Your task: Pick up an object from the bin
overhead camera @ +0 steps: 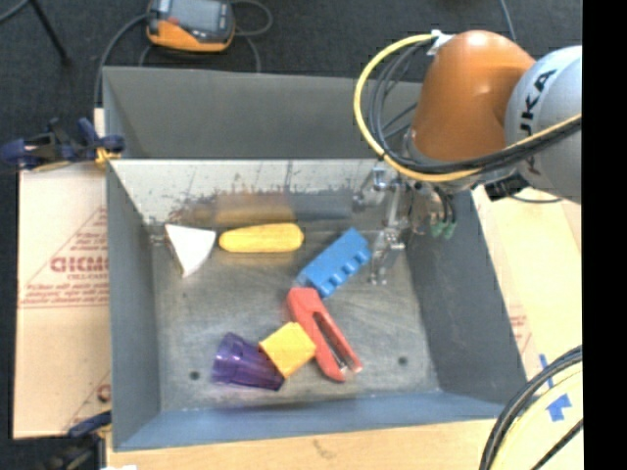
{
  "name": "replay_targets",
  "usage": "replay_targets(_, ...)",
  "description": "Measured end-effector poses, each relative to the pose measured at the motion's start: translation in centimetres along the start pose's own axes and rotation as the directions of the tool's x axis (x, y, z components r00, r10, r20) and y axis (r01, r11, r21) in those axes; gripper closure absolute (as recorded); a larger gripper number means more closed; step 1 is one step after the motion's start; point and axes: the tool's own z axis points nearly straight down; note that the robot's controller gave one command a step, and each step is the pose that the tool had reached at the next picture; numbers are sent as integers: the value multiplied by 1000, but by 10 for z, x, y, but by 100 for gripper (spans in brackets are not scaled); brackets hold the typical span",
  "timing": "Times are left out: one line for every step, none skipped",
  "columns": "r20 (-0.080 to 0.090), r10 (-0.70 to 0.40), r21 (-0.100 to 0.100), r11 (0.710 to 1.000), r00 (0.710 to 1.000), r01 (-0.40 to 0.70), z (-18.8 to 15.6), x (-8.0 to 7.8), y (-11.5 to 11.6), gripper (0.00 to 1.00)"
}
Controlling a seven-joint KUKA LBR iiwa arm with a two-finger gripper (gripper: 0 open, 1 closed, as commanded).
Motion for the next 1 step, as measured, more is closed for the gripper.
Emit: replay_targets(0,0,0,1000,1000,0,0,0,0,0)
